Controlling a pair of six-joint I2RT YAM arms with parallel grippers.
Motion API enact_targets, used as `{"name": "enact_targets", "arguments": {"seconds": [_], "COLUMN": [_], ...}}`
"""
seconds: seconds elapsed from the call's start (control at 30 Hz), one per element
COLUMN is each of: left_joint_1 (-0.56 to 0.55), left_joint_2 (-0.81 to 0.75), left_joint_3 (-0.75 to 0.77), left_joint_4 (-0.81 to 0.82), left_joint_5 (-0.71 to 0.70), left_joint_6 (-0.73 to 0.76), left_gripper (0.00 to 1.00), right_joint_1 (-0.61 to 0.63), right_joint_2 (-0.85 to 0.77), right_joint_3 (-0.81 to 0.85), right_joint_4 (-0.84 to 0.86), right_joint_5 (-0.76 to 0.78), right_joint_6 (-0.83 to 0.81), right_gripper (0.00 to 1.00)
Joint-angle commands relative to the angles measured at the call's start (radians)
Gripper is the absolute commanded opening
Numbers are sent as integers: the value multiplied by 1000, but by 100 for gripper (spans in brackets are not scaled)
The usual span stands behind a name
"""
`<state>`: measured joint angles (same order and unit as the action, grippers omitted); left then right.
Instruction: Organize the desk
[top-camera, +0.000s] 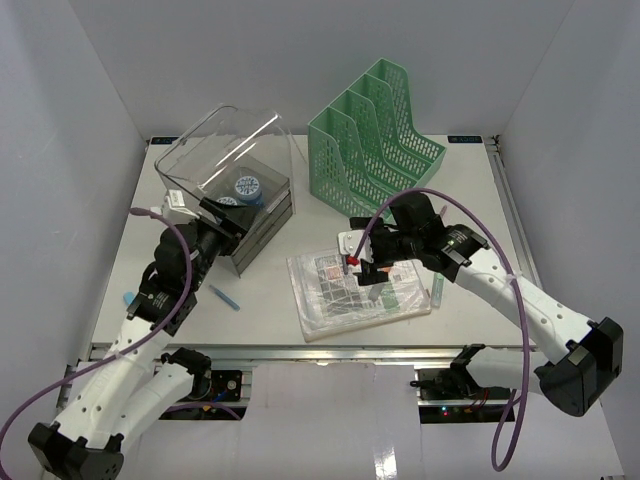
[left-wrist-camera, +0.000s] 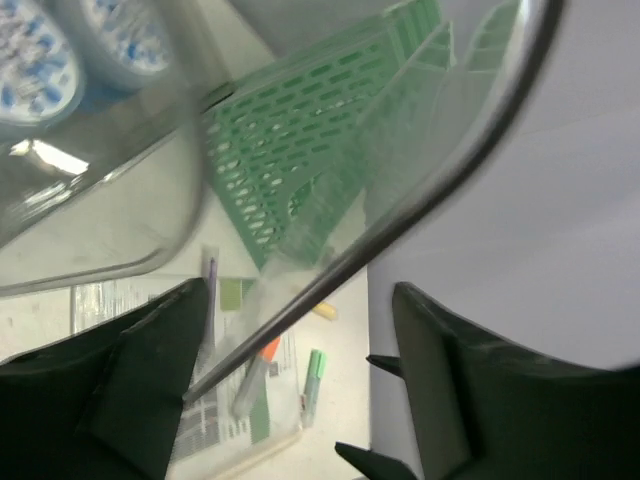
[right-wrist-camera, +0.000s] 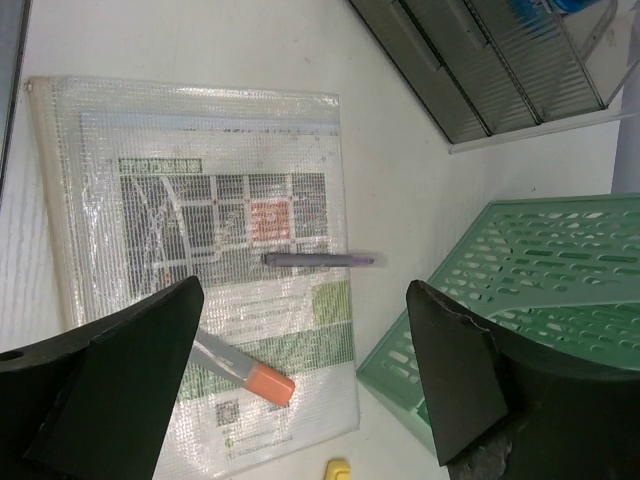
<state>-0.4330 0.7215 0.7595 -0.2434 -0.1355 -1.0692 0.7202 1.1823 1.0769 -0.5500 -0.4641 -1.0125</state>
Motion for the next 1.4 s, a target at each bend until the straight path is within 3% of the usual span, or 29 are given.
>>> {"name": "enact_targets", "arguments": {"seconds": [0.0,0.17,0.47,0.57,0.63,0.77,0.9,1.07,1.23,1.37], "left_joint_1": [2,2,2,0,-3,-33,-205,-440,-478,-486], "left_joint_2": [10,4,145,143,147,185,260,423,497,389], "left_joint_3": [1,-77,-22,-42,-63,-81,-30,74,80,2], "left_joint_4": [-158,-294,-549,-498,-401,-249,-215,-204,-228,-211], "left_joint_5": [58,95,68,86,124,199,12,-312,-398,-385], "left_joint_6": [-16,-79,-185,-151,-72,106,208,355,283,247], "left_gripper": [94,97,93,82,69,59,59,64,72,73], "right_joint_1": [-36,-108,-222,-236,-255,-335,-423,-448,-468,-476], "right_joint_2": [-36,-16,17,16,24,45,30,-9,-19,-15], "right_joint_3": [-49,-52,-66,-84,-90,-93,-150,-212,-246,-253], "right_joint_4": [94,134,201,240,258,267,334,381,392,392], "right_joint_5": [-95,-159,-257,-265,-296,-398,-570,-589,-610,-617], "right_joint_6": [128,218,358,404,435,459,451,447,450,444], "right_gripper": [90,90,90,90,90,90,89,89,90,90]}}
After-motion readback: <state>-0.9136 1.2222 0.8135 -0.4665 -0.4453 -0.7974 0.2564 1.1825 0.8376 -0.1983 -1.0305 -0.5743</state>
